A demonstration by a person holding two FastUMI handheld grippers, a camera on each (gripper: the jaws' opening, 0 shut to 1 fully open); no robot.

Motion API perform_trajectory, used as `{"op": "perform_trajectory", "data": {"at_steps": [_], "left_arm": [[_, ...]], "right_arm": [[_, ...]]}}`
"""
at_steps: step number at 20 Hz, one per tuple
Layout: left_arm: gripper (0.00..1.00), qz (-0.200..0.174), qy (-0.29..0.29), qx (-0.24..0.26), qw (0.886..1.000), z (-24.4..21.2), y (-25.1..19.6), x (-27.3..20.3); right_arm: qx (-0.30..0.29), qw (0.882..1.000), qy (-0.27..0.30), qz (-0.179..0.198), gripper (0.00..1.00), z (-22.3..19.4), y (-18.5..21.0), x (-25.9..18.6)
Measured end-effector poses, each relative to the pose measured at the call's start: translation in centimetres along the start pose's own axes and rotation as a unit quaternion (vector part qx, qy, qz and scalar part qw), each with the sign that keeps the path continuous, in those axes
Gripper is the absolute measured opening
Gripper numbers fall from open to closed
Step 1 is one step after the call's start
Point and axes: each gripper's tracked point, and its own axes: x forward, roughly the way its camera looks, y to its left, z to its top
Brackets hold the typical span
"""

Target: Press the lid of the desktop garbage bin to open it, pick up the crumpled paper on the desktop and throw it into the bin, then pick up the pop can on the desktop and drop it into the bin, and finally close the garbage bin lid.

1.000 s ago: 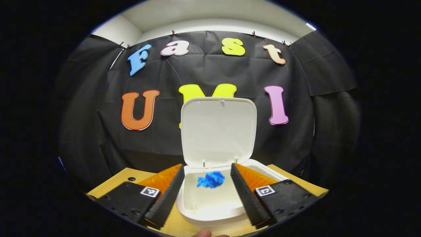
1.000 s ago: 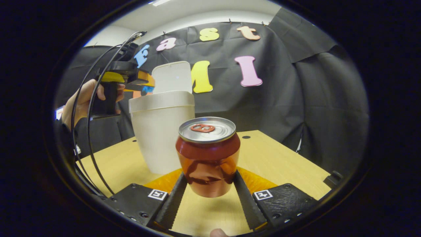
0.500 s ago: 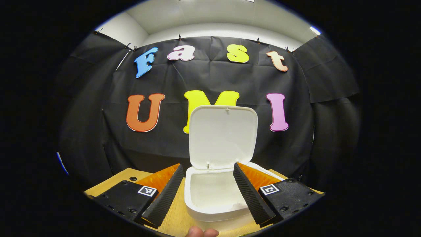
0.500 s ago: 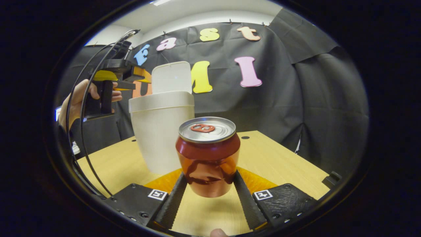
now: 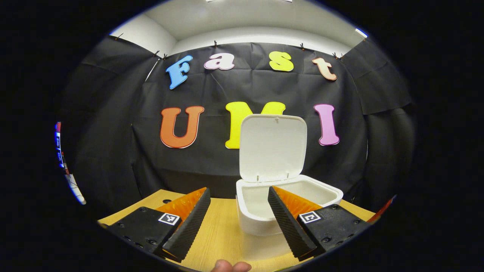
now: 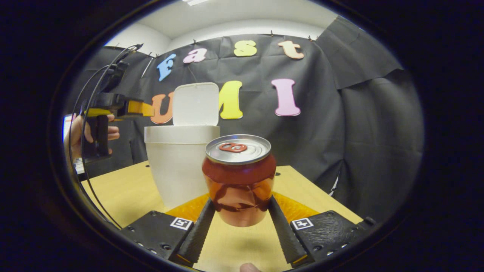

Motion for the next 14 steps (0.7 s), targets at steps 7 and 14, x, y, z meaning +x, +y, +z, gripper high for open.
{"op": "perform_trajectory", "data": {"at_steps": [7, 14], "left_arm": [[0.99, 0.047, -0.002, 0.008, 0.999, -1.5, 5.0, -2.9], [0.98, 0.065, 0.028, 0.024, 0.997, -5.4, 7.4, -5.4]], "right_arm": [[-0.015, 0.998, -0.022, 0.05, 0.8, 5.7, 3.0, 1.9], [-0.03, 0.994, -0.038, 0.102, 0.8, 13.0, 6.9, 4.3]]}}
